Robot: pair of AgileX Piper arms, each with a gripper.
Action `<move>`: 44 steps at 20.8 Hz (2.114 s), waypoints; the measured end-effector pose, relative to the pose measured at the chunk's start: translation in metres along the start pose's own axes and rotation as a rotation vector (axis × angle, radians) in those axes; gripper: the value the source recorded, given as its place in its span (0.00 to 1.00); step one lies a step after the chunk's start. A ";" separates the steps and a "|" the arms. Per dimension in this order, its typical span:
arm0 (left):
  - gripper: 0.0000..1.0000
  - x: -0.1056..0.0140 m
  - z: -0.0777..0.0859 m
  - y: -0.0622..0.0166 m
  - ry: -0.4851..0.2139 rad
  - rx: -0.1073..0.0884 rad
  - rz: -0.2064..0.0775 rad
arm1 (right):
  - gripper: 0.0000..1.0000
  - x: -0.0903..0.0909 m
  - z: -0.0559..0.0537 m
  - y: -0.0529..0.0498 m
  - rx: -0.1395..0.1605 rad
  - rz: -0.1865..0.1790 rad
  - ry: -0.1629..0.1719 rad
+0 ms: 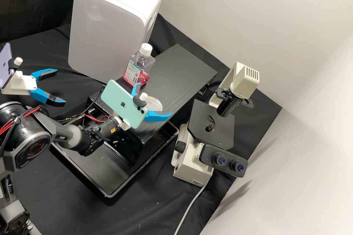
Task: Remove the lid from the petri dish
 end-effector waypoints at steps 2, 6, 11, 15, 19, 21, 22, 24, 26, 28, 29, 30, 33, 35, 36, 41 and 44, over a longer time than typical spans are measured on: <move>1.00 0.000 0.000 0.0000 0.000 0.000 0.000 | 1.00 0.000 0.000 0.000 0.000 0.000 0.000; 1.00 0.000 0.000 0.0000 0.000 0.000 0.000 | 1.00 0.000 0.000 0.000 0.000 0.000 0.000; 1.00 0.000 0.000 0.0000 0.000 0.000 0.000 | 1.00 -0.004 0.002 -0.002 0.000 0.005 0.005; 1.00 0.000 0.000 0.0000 0.000 0.000 0.000 | 1.00 -0.017 0.012 -0.009 -0.003 -0.017 -0.024; 1.00 0.000 0.000 0.0000 0.000 0.000 0.000 | 1.00 -0.024 0.019 -0.014 -0.003 -0.033 -0.049; 1.00 0.000 0.000 0.0000 0.000 0.000 0.000 | 1.00 -0.024 0.020 -0.014 -0.004 -0.029 -0.044; 1.00 0.000 0.000 0.0000 0.000 0.000 0.000 | 1.00 -0.024 0.020 -0.014 -0.004 -0.020 -0.035; 1.00 0.000 0.000 0.0000 -0.001 0.000 0.000 | 1.00 -0.023 0.023 -0.016 0.000 -0.022 -0.047; 1.00 0.000 0.000 0.0000 -0.001 0.000 0.000 | 1.00 -0.023 0.023 -0.017 -0.003 -0.016 -0.042; 1.00 0.000 0.000 0.0000 -0.001 0.000 0.000 | 1.00 -0.020 0.023 -0.015 -0.007 -0.004 -0.043; 1.00 0.000 0.000 0.0000 -0.001 0.000 0.000 | 1.00 -0.018 0.023 -0.014 -0.010 0.003 -0.045; 1.00 0.000 0.000 0.0000 -0.001 0.000 0.000 | 1.00 -0.017 0.023 -0.014 -0.012 0.005 -0.043; 1.00 0.000 0.001 -0.0002 -0.009 0.004 -0.002 | 1.00 -0.012 0.021 -0.016 -0.021 0.002 -0.033; 1.00 0.000 0.002 -0.0004 -0.019 0.008 -0.005 | 1.00 -0.011 0.019 -0.017 -0.037 -0.003 -0.027; 1.00 0.000 0.002 -0.0007 -0.019 0.008 -0.006 | 1.00 -0.011 0.019 -0.018 -0.042 -0.004 -0.026; 1.00 0.001 0.001 -0.0029 -0.015 0.011 -0.014 | 1.00 -0.009 0.016 -0.017 -0.042 0.002 -0.017; 1.00 0.001 0.001 -0.0029 -0.015 0.011 -0.014 | 1.00 -0.009 0.015 -0.018 -0.041 0.003 -0.018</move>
